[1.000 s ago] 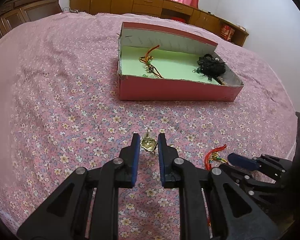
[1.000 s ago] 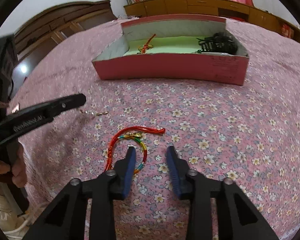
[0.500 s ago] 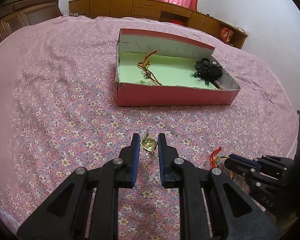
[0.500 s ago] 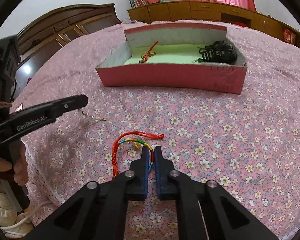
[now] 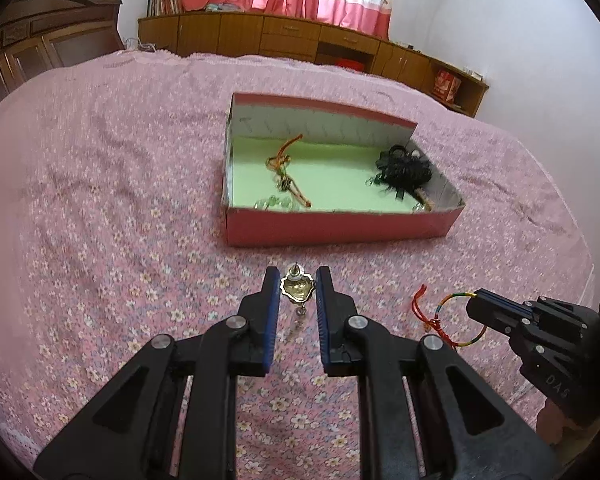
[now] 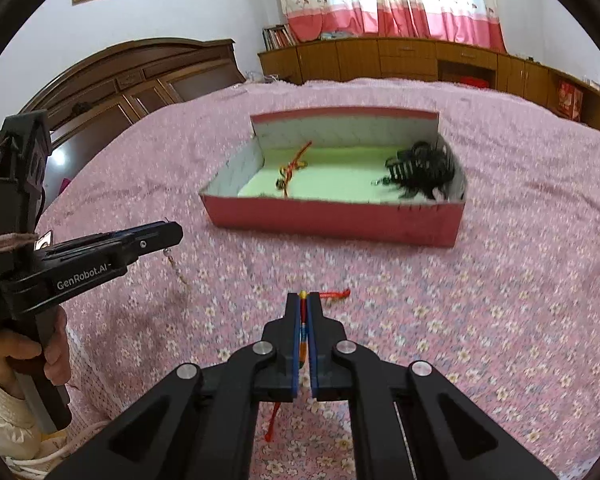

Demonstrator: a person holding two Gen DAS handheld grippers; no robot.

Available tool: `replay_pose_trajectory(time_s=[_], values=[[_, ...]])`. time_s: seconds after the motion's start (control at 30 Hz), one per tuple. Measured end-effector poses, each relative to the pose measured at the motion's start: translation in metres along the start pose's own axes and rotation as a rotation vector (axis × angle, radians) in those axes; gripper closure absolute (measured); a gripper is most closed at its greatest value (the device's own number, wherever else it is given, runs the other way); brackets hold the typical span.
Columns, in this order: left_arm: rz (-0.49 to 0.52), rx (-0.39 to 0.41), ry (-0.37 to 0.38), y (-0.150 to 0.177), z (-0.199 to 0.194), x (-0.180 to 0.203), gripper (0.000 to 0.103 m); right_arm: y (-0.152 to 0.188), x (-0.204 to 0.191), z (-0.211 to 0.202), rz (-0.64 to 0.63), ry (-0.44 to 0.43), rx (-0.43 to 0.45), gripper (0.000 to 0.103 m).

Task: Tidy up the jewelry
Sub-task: 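Carry the earring and bracelet into the box and open both grippers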

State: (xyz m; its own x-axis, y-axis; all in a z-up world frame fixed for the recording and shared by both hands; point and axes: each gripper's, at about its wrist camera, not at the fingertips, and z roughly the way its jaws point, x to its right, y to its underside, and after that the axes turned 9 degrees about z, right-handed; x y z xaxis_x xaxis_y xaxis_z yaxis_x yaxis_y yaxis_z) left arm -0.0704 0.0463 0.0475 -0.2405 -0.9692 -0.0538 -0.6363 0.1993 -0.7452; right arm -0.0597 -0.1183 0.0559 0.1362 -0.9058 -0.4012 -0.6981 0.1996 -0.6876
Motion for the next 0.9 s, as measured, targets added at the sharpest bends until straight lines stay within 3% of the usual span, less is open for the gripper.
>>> replay_pose_trajectory(time_s=[0.5, 0.9], values=[[0.060, 0.121, 0.010, -0.045, -0.007, 0.018, 0.094, -0.040, 0.001, -0.013, -0.023, 0.005, 0.131, 0.098], [0.095, 0.201, -0.003, -0.074, 0.010, 0.024, 0.094, -0.078, 0.010, -0.004, -0.028, 0.016, 0.236, 0.098]])
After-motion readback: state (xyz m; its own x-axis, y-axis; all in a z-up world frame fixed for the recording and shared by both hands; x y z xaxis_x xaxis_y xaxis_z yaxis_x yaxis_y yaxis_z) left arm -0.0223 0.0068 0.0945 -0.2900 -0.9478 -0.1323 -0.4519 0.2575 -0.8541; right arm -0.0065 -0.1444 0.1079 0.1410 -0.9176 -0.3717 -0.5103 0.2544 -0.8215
